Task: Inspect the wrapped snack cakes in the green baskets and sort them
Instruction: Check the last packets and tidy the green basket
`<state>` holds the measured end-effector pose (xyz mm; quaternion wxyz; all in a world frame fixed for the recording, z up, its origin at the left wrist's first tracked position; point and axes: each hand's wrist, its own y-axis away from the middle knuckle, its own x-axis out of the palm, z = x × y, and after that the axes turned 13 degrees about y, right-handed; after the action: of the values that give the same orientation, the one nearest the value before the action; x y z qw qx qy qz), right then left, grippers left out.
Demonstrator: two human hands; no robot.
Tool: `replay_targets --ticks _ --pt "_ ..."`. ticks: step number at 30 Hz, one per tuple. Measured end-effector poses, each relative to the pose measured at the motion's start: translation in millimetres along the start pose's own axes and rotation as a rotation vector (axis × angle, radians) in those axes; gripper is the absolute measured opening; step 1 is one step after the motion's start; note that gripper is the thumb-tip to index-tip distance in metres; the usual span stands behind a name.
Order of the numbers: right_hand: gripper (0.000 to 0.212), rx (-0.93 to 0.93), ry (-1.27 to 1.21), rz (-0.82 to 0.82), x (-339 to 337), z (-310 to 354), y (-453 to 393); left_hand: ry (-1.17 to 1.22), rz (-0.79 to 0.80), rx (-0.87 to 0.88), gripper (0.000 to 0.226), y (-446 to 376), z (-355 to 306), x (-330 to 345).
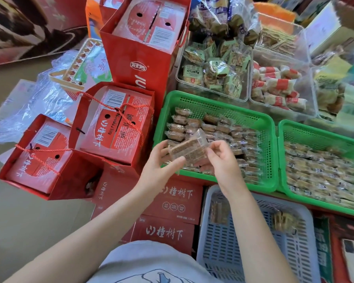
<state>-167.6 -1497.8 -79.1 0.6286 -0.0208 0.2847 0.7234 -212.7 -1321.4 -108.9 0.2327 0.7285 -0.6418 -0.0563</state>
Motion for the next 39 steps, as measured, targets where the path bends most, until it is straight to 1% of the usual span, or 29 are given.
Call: replay_targets --ticks 2,3,5,7,9,12,15,16,18,19,20,21,23,25,26,29,31,32,33,34,35,37,38,39 --pt "0.011 0.031 -0.016 -0.015 2 -3 11 0.289 0.032 -0.135 0.032 5 -10 7" --pt "0.012 0.049 -0.016 -0.033 2 -4 16 0.349 0.043 -0.155 0.025 8 -14 9" --pt "0.02 0.091 -0.029 -0.048 2 -6 25 0.433 0.091 -0.187 0.025 15 -19 11" --pt "0.031 0.091 -0.07 -0.027 -1 -7 35 0.517 0.148 -0.249 0.03 23 -23 12" --pt "0.031 0.047 -0.088 -0.045 -4 -8 44 0.581 0.172 -0.286 0.034 32 -26 12" --pt "0.023 -0.003 -0.113 -0.133 -8 -8 55 0.686 0.151 -0.305 0.032 42 -27 11" --pt "0.009 -0.028 -0.236 -0.149 -10 -4 67 0.703 0.089 -0.344 0.022 49 -26 12" --pt "0.01 -0.05 -0.267 -0.138 -11 -3 71 0.701 0.065 -0.356 0.021 50 -26 12" --pt "0.023 -0.108 -0.284 -0.093 -13 -1 82 0.697 0.022 -0.372 0.021 52 -26 12" --pt "0.029 -0.132 -0.26 -0.075 -14 -1 86 0.684 0.007 -0.373 0.02 53 -27 12" --pt "0.031 -0.151 -0.207 -0.075 -14 0 91 0.668 -0.004 -0.372 0.018 54 -28 12" --pt "0.028 -0.161 -0.132 -0.103 -14 -1 94 0.645 -0.014 -0.371 0.017 56 -29 12" --pt "0.017 -0.16 -0.007 -0.221 -14 -2 101 0.565 -0.025 -0.367 0.016 58 -28 12" --pt "0.008 -0.166 0.017 -0.31 -16 -5 105 0.431 -0.033 -0.343 0.019 59 -24 11" --pt "0.007 -0.169 0.024 -0.333 -16 -7 107 0.388 -0.037 -0.323 0.02 61 -22 11" --pt "0.011 -0.188 0.158 -0.363 -17 -14 109 0.393 -0.041 -0.237 0.015 66 -22 14" --pt "0.014 -0.175 0.239 -0.346 -18 -21 107 0.41 -0.026 -0.178 0.017 69 -23 16" --pt "0.015 -0.141 0.217 -0.302 -18 -23 106 0.401 -0.026 -0.147 0.018 71 -23 17" --pt "0.015 -0.097 0.175 -0.25 -15 -25 107 0.365 -0.044 -0.107 0.019 73 -23 18" --pt "0.016 -0.066 0.168 -0.236 -13 -27 107 0.302 -0.075 -0.054 0.02 74 -23 20" --pt "0.018 -0.057 0.205 -0.276 -11 -29 107 0.22 -0.114 0.008 0.021 76 -23 22" --pt "0.03 -0.096 0.262 -0.377 -9 -27 112 0.043 -0.192 0.16 0.022 78 -23 23" --pt "0.042 -0.129 0.236 -0.351 -8 -22 116 -0.058 -0.218 0.257 0.023 78 -21 23" --pt "0.053 -0.157 0.188 -0.27 -6 -17 120 -0.172 -0.233 0.359 0.024 80 -20 23"
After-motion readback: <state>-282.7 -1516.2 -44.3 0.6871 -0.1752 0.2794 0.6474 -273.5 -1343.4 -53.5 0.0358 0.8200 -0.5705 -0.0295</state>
